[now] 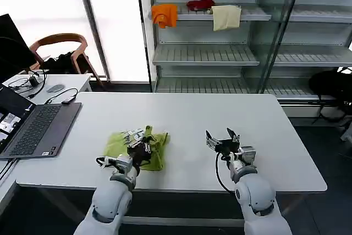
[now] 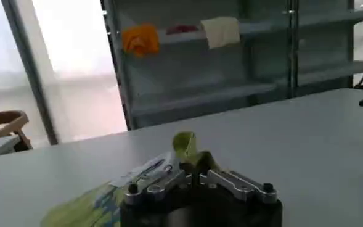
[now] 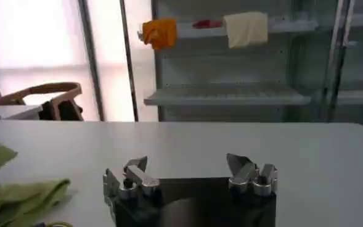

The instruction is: Fold and organize the clothes.

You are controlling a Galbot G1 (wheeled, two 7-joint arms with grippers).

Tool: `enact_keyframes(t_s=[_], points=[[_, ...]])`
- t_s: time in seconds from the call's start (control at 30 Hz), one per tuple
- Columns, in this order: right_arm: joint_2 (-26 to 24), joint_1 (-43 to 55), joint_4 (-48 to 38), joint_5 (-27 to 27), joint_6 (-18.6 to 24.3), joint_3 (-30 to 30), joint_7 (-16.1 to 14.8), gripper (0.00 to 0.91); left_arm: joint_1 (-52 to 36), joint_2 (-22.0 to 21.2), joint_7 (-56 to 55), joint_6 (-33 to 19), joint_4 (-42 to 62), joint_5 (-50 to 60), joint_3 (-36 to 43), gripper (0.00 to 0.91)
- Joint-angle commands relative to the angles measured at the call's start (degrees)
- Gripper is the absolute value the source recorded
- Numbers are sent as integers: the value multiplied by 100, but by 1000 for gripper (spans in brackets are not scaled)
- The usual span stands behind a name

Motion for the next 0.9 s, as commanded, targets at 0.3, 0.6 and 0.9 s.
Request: enact_keyframes(t_s=[0.3,0.6,0.9], points=[[16,42,-108,-62,26,-18,-26,907,-219,-459,-454,224,511,92,532,907],[45,79,-115,-119,45,-49,-23,907,-35,-752,-487,181,432,67,629,907],[51,69,-135,-146,48,-40,-17,907,50,-832,-306,-275,264,-217,587,907]])
